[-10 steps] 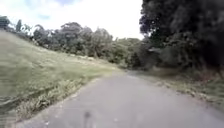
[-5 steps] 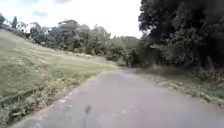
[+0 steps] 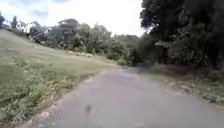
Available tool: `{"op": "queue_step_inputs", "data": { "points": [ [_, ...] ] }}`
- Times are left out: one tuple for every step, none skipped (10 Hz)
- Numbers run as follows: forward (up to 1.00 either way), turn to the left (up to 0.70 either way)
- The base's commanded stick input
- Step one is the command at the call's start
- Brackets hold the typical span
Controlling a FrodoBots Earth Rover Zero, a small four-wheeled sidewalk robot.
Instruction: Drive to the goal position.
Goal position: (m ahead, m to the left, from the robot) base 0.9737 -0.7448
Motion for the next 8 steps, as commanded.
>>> {"op": "queue_step_inputs", "data": {
  "points": [
    [0.0,-0.07],
    [0.0,-0.66],
    [0.0,-0.72],
    [0.0,-0.05],
    [0.0,0.0],
    [0.0,0.0],
    [0.0,0.0],
    [0.0,0.0]
  ]
}}
